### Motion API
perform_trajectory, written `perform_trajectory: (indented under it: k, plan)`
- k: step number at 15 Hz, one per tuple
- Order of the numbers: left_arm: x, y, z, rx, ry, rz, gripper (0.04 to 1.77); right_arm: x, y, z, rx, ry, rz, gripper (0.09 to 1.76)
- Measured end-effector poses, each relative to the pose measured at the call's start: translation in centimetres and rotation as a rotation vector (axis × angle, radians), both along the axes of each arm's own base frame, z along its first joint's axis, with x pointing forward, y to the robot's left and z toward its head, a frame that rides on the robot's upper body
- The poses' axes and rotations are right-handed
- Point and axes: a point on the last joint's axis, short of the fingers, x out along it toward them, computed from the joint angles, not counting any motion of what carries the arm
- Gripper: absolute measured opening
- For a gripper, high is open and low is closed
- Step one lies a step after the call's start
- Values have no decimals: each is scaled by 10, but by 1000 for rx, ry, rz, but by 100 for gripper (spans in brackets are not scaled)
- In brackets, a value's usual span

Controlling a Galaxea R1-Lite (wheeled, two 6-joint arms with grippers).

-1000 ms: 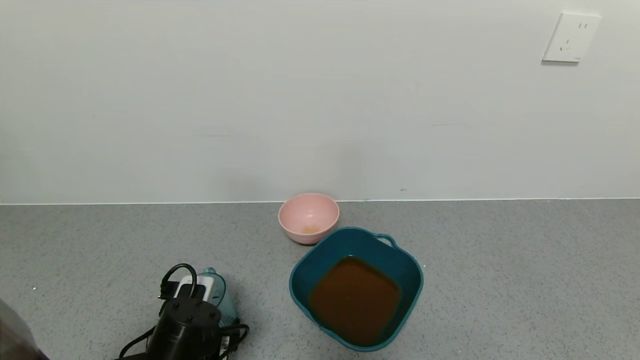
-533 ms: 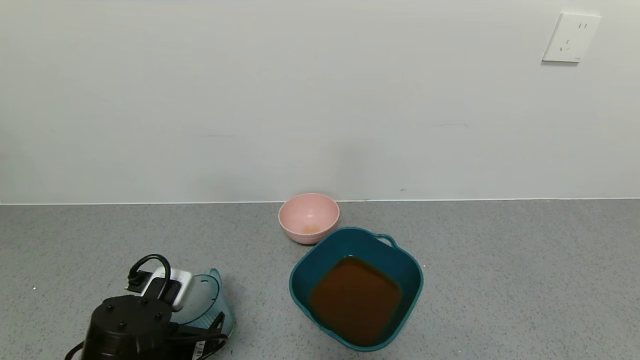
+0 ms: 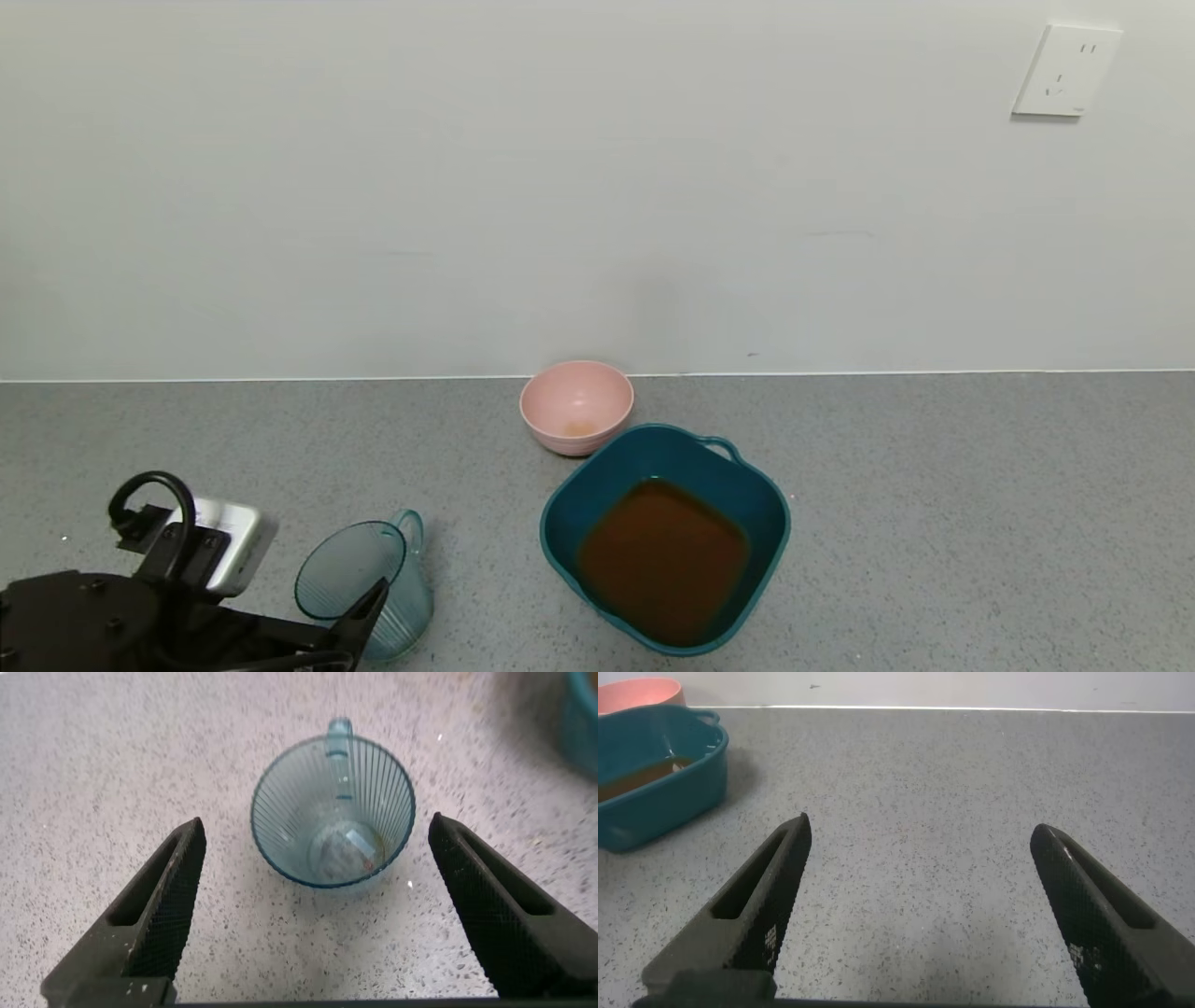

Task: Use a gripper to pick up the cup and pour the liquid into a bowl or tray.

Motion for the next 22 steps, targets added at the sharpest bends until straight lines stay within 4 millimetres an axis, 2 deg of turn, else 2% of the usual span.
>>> perform_trajectory:
  k: [5,11,15,20,22]
  plan:
    - [-24,16,24,-37,-67,3,171,0,0,0,0,0,-1,171]
    - [-87,59,48,6,-78,8,171,0,0,0,0,0,0,171]
    - [-114,78,58,33,-196,135,171,0,0,0,0,0,0,171]
    - [-144,84,59,94,-316,258,172,0,0,0,0,0,0,171]
    - [-154,79,60,85,-360,233,172,0,0,0,0,0,0,171]
